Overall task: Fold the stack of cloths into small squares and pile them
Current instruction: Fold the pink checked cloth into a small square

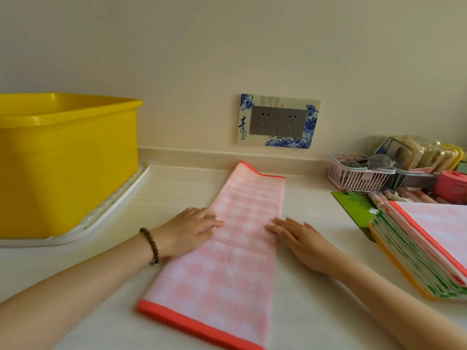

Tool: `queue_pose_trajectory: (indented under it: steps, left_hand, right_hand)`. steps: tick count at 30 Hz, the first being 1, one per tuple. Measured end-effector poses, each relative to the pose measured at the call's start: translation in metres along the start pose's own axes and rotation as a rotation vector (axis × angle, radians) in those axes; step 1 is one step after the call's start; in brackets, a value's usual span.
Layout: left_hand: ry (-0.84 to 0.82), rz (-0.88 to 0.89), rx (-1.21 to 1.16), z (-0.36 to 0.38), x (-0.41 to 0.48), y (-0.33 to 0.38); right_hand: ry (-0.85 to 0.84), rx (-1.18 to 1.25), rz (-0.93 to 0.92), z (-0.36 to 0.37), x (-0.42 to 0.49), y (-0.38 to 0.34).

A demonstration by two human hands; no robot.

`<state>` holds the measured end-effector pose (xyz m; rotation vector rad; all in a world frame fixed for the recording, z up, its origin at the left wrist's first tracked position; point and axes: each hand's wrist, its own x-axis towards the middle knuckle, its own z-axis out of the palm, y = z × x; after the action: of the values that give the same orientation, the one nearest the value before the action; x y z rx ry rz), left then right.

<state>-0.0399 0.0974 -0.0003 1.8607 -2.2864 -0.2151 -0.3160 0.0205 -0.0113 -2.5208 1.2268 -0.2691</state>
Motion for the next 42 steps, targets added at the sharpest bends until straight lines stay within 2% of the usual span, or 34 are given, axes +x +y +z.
queue_pose_trajectory:
  steps: [3, 8, 14, 16, 18, 21, 23, 26, 29, 32, 37, 40, 42]
  left_hand:
    - [-0.063, 0.04, 0.011, 0.01, -0.002, 0.014]
    - [-0.109, 0.011, 0.052, 0.018, 0.002, 0.029]
    - [-0.123, 0.009, 0.02, 0.011, 0.003, 0.025]
    - [-0.111, 0.015, -0.001, 0.01, -0.002, 0.024]
    - [-0.079, 0.039, -0.053, 0.008, -0.011, 0.027]
    - [-0.043, 0.066, -0.115, -0.001, -0.03, 0.032]
    - [-0.04, 0.081, -0.095, -0.005, -0.043, 0.033]
    - [-0.082, 0.099, -0.034, -0.004, -0.058, 0.034]
    - [-0.181, 0.095, -0.001, -0.004, -0.065, 0.036]
    - [-0.258, 0.097, 0.007, -0.003, -0.067, 0.037]
    - [-0.335, 0.081, 0.05, -0.003, -0.067, 0.036]
    - [-0.311, 0.088, 0.036, -0.002, -0.068, 0.035]
    - [-0.245, 0.083, -0.058, -0.003, -0.065, 0.034]
  right_hand:
    - [0.026, -0.053, 0.06, -0.003, 0.007, 0.012]
    - [0.062, -0.079, 0.098, -0.003, 0.017, 0.018]
    - [0.086, 0.02, 0.06, -0.001, 0.008, 0.021]
    - [0.125, 0.053, 0.002, -0.005, -0.004, 0.021]
    - [0.165, -0.014, -0.081, -0.011, -0.019, 0.023]
    - [0.211, -0.225, -0.264, -0.023, -0.043, 0.028]
    - [0.251, -0.447, -0.428, -0.03, -0.055, 0.031]
    - [0.238, -0.679, -0.634, -0.038, -0.063, 0.033]
    - [0.218, -0.73, -0.774, -0.036, -0.06, 0.034]
    - [0.208, -0.719, -0.829, -0.033, -0.053, 0.029]
    - [0.198, -0.666, -0.81, -0.027, -0.043, 0.022]
    - [0.211, -0.501, -0.693, -0.018, -0.042, 0.021]
    - [0.224, -0.381, -0.593, -0.016, -0.042, 0.021]
